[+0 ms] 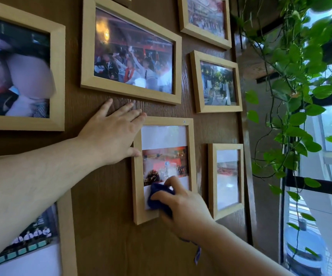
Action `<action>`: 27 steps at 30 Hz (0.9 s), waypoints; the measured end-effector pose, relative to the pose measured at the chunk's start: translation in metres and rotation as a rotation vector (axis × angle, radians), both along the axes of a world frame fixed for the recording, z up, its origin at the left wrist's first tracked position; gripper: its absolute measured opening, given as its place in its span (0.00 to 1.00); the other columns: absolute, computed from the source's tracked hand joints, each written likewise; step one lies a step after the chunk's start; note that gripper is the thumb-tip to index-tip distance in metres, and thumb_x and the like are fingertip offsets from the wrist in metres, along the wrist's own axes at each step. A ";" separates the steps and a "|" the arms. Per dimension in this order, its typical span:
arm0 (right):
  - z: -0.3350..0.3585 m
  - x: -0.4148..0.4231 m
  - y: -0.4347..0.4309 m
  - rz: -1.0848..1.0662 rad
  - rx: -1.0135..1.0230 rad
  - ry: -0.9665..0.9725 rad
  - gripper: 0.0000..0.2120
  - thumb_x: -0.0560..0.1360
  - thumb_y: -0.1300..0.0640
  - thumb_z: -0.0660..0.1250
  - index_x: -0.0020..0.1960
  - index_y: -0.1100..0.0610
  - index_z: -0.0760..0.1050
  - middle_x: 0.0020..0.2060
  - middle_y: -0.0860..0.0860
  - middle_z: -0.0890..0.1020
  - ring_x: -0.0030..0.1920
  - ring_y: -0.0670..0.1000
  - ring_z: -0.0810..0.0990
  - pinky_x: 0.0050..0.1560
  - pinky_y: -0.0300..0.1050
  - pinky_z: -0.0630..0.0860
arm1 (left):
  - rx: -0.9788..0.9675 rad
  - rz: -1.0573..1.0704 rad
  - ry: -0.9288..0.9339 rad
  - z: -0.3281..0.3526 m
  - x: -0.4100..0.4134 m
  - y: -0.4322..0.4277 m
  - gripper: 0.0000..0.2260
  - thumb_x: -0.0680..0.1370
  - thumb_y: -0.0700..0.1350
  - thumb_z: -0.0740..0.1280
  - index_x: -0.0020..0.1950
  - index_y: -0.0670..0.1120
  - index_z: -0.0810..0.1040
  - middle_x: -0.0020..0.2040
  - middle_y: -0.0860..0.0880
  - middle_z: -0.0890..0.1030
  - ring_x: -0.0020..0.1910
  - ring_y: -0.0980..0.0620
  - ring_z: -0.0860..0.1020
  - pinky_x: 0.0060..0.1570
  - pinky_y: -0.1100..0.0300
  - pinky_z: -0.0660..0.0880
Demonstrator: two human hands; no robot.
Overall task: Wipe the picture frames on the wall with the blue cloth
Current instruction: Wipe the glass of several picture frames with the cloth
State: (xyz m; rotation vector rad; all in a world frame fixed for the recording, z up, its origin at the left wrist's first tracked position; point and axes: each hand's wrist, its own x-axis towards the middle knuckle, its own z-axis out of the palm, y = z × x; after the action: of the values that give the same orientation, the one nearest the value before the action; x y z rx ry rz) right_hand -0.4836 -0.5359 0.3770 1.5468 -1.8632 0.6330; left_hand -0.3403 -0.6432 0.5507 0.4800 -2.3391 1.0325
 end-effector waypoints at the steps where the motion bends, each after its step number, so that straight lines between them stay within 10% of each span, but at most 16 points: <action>1: -0.001 0.004 -0.001 0.036 0.021 -0.008 0.14 0.74 0.47 0.63 0.60 0.43 0.69 0.59 0.50 0.69 0.44 0.52 0.78 0.37 0.48 0.79 | -0.002 0.002 0.000 0.000 0.000 0.000 0.42 0.74 0.65 0.61 0.78 0.49 0.44 0.80 0.50 0.49 0.77 0.52 0.42 0.75 0.42 0.43; 19: -0.001 -0.050 0.028 -0.262 0.007 -0.006 0.13 0.76 0.49 0.59 0.59 0.45 0.71 0.58 0.49 0.67 0.43 0.53 0.77 0.40 0.49 0.79 | -0.089 0.053 -0.093 0.008 0.003 0.006 0.40 0.75 0.66 0.57 0.78 0.47 0.42 0.80 0.48 0.49 0.78 0.49 0.45 0.75 0.47 0.46; 27: 0.069 -0.027 0.026 -0.047 -0.280 0.071 0.14 0.73 0.48 0.66 0.58 0.45 0.71 0.56 0.48 0.70 0.37 0.51 0.77 0.29 0.45 0.77 | -0.403 -0.206 -0.017 0.046 0.041 0.021 0.27 0.75 0.63 0.53 0.59 0.44 0.76 0.52 0.44 0.80 0.51 0.44 0.79 0.47 0.46 0.77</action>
State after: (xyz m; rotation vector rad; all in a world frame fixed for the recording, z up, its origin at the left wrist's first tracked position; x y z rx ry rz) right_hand -0.5109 -0.5095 0.4457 1.3233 -1.6735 0.7707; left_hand -0.2997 -0.6218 0.5969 0.0736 -2.0643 1.3622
